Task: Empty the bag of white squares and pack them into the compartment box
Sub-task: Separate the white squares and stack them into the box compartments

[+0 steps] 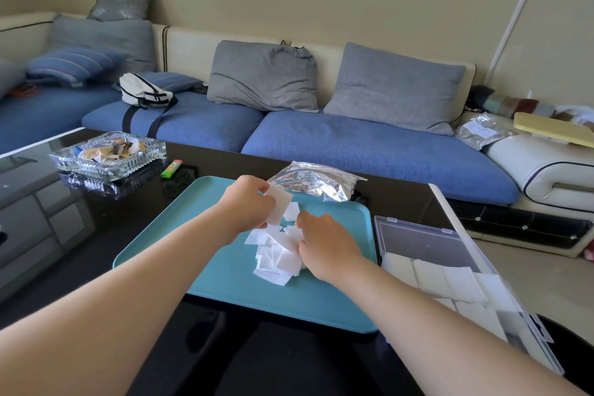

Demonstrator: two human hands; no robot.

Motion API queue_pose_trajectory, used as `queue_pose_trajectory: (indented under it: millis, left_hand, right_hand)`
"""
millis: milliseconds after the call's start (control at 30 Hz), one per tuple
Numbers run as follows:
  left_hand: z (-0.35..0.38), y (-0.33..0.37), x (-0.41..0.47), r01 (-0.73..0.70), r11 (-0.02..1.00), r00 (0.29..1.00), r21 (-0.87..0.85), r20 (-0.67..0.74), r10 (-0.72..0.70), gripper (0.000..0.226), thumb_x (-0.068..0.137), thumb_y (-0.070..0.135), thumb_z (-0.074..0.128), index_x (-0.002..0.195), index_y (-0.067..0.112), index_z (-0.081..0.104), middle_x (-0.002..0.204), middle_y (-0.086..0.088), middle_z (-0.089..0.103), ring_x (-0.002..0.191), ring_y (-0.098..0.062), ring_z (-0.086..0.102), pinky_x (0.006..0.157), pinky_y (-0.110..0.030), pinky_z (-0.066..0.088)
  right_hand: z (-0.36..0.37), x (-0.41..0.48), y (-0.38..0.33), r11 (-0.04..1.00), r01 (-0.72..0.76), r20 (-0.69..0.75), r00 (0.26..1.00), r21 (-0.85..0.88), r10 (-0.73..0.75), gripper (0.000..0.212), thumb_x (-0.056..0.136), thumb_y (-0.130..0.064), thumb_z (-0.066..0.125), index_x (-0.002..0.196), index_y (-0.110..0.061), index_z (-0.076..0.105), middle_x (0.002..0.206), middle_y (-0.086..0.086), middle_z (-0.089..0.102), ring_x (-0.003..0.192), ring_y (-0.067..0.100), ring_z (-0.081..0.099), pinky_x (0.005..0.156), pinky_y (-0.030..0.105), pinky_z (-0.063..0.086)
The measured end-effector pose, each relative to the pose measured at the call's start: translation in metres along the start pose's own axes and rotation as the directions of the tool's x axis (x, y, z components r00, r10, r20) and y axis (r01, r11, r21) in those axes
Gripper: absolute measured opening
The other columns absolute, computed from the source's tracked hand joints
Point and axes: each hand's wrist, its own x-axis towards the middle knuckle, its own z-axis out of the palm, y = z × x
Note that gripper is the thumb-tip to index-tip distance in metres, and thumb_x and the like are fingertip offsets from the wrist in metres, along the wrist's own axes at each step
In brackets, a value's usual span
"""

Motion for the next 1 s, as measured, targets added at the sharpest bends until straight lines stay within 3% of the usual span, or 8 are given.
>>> queue_pose_trajectory:
  millis: [100,167,267,433,633,800,867,1000]
  left_hand:
    - [0.000,-0.002,0.003,0.003,1.000,1.000,0.006,0.014,-0.003,0.029,0.099,0.011,0.049,0.116,0.015,0.072,0.113,-0.013,0.070,0.091,-0.033,0.074,0.080,-0.045,0.066]
    - [0.000,-0.003,0.005,0.001,1.000,1.000,0.013,0.030,-0.001,0.030,0.100,0.013,0.049,0.122,0.014,0.070,0.116,-0.013,0.069,0.092,-0.033,0.074,0.080,-0.044,0.066]
    - [0.000,-0.005,0.006,-0.008,0.999,0.998,0.034,0.061,0.006,0.032,0.103,0.018,0.050,0.131,0.016,0.065,0.119,-0.013,0.066,0.096,-0.032,0.072,0.083,-0.044,0.065]
    - [0.000,-0.004,0.007,-0.010,0.998,0.998,0.057,0.070,0.006,0.031,0.105,0.022,0.048,0.132,0.019,0.063,0.122,-0.012,0.064,0.097,-0.031,0.070,0.085,-0.044,0.065]
    - [0.001,-0.005,0.005,-0.040,0.995,0.997,0.087,0.070,0.034,0.032,0.103,0.014,0.046,0.128,0.017,0.066,0.119,-0.013,0.064,0.099,-0.034,0.069,0.085,-0.048,0.064]
    - [0.001,-0.006,0.004,-0.031,0.999,0.995,0.026,0.094,0.028,0.028,0.100,0.002,0.050,0.118,0.011,0.070,0.116,-0.017,0.066,0.100,-0.037,0.070,0.082,-0.047,0.065]
    - [0.001,-0.006,0.004,-0.008,0.999,0.991,-0.046,0.137,0.014,0.020,0.101,0.001,0.055,0.112,0.008,0.071,0.115,-0.018,0.070,0.096,-0.036,0.074,0.083,-0.045,0.065]
    - [0.002,0.000,-0.001,0.043,0.977,0.962,-0.211,0.271,0.016,0.016,0.101,-0.001,0.060,0.112,0.002,0.072,0.115,-0.021,0.074,0.101,-0.032,0.076,0.089,-0.043,0.064]
  right_hand:
    - [-0.002,0.000,0.001,0.997,0.013,0.012,1.000,-0.073,-0.013,0.011,0.097,-0.005,0.047,0.105,-0.013,0.048,0.086,0.004,0.042,0.088,0.037,0.051,0.068,0.039,0.037]
    - [-0.002,0.001,0.003,0.998,0.011,-0.023,1.000,-0.067,-0.012,0.018,0.095,-0.004,0.048,0.110,-0.011,0.055,0.092,0.007,0.051,0.090,0.038,0.054,0.069,0.040,0.042]
    - [-0.003,0.006,0.010,0.992,-0.043,-0.172,0.983,0.114,0.063,0.033,0.091,-0.001,0.044,0.109,-0.015,0.068,0.103,0.011,0.066,0.099,0.038,0.060,0.077,0.046,0.055]
    - [-0.012,0.006,0.021,0.971,-0.047,-0.302,0.946,0.236,0.119,0.034,0.095,-0.004,0.048,0.112,-0.018,0.074,0.107,0.005,0.072,0.093,0.022,0.053,0.076,0.036,0.049]
    - [-0.019,0.003,0.024,0.867,-0.031,-0.360,0.902,0.498,0.239,0.032,0.094,-0.004,0.050,0.100,-0.016,0.079,0.088,0.002,0.072,0.084,0.022,0.069,0.078,0.034,0.058]
    - [-0.023,0.001,0.025,0.815,0.090,-0.455,0.862,0.572,0.224,0.028,0.096,-0.004,0.056,0.095,-0.020,0.079,0.079,-0.010,0.072,0.078,0.016,0.073,0.074,0.029,0.057]
    - [-0.029,0.000,0.022,0.748,0.134,-0.438,0.870,0.650,0.226,0.025,0.095,-0.009,0.062,0.091,-0.028,0.078,0.080,-0.010,0.074,0.073,0.015,0.074,0.069,0.028,0.057]
    - [-0.035,-0.002,0.021,0.675,0.159,-0.306,0.946,0.720,0.103,0.021,0.092,-0.009,0.076,0.105,-0.026,0.076,0.083,-0.005,0.080,0.074,0.018,0.076,0.079,0.032,0.062]
